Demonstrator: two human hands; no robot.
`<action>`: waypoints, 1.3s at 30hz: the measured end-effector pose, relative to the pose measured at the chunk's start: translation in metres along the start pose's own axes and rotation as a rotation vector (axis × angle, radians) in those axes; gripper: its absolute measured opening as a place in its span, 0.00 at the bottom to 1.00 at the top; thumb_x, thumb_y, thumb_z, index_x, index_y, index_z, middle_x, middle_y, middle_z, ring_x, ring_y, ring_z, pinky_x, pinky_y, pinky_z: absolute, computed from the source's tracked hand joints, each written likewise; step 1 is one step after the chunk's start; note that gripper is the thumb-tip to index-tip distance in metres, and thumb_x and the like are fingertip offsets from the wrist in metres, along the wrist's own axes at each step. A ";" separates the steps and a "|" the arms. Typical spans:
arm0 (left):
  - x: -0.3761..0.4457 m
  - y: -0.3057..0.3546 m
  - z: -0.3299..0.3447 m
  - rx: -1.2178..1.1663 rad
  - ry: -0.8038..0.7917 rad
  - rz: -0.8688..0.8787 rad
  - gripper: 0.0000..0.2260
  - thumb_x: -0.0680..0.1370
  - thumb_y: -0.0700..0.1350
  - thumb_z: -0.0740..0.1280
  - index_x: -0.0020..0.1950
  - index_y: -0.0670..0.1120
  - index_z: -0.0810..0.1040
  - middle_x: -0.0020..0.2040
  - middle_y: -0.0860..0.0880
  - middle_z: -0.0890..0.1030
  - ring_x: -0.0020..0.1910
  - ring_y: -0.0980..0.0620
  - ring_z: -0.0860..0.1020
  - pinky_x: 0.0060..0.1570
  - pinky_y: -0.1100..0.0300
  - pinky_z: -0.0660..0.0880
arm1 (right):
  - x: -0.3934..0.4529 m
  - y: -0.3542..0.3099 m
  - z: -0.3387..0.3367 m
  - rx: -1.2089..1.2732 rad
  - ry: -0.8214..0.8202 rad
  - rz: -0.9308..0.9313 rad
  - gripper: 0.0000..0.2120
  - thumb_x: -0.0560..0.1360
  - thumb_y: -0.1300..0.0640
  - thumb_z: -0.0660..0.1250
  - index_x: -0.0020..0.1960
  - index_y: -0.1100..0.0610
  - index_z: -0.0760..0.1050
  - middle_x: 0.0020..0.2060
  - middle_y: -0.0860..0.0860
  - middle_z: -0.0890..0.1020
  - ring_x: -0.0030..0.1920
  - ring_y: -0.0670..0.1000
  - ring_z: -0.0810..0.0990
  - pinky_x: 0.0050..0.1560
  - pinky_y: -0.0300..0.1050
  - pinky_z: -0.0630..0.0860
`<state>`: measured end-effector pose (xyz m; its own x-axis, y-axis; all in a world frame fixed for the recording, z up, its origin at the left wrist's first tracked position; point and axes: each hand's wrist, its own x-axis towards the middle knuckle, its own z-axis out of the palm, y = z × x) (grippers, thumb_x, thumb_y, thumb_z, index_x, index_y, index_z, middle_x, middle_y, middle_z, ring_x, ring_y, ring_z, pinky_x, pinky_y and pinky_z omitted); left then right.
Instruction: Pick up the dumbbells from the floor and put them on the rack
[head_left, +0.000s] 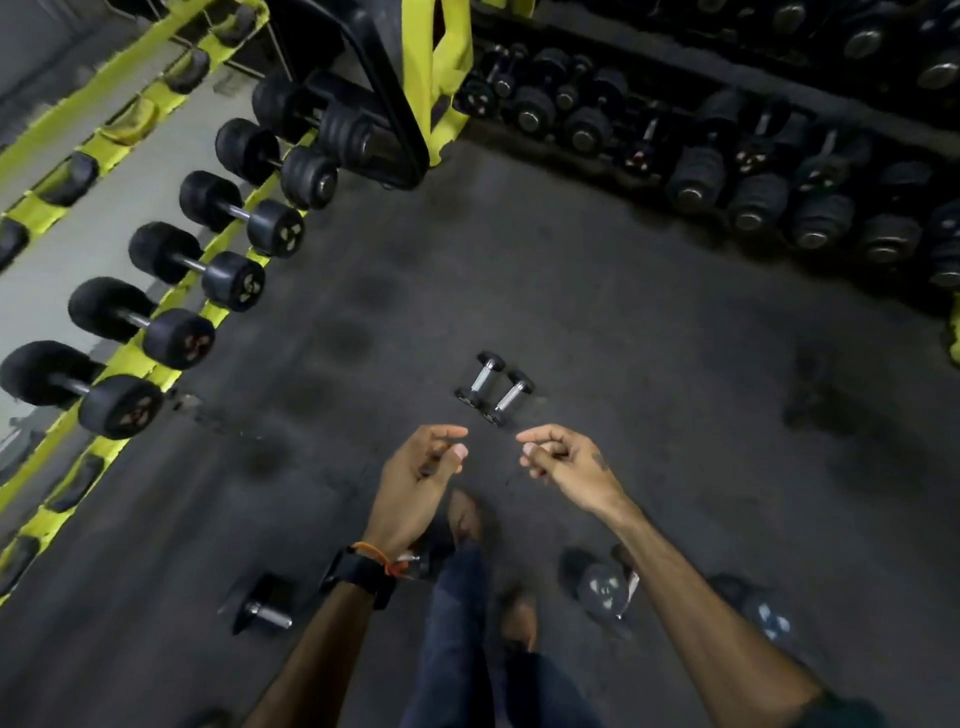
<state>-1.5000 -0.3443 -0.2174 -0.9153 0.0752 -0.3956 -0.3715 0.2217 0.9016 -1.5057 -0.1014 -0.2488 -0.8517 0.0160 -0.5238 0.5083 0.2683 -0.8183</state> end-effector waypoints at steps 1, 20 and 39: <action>0.030 -0.003 0.005 0.011 0.001 -0.016 0.09 0.82 0.44 0.71 0.58 0.58 0.84 0.52 0.49 0.87 0.49 0.52 0.86 0.50 0.59 0.77 | 0.028 0.002 -0.005 -0.007 -0.011 0.026 0.07 0.83 0.60 0.70 0.56 0.51 0.84 0.40 0.50 0.88 0.35 0.42 0.83 0.39 0.34 0.78; 0.574 -0.332 0.141 0.252 -0.081 -0.235 0.22 0.80 0.49 0.74 0.73 0.49 0.75 0.62 0.52 0.80 0.62 0.50 0.81 0.64 0.56 0.78 | 0.555 0.287 0.019 0.115 0.002 0.483 0.03 0.84 0.58 0.69 0.52 0.54 0.81 0.42 0.49 0.82 0.38 0.43 0.77 0.32 0.31 0.73; 0.703 -0.535 0.193 -0.042 -0.031 -0.494 0.12 0.77 0.53 0.75 0.45 0.48 0.76 0.34 0.50 0.79 0.33 0.47 0.76 0.33 0.58 0.74 | 0.699 0.438 0.061 0.567 0.328 0.675 0.08 0.80 0.58 0.66 0.43 0.54 0.74 0.29 0.50 0.74 0.28 0.50 0.72 0.33 0.43 0.74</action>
<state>-1.9146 -0.2228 -1.0118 -0.6230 0.0003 -0.7822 -0.7666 0.1987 0.6107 -1.8705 -0.0319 -0.9879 -0.3040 0.2906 -0.9072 0.8203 -0.4044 -0.4044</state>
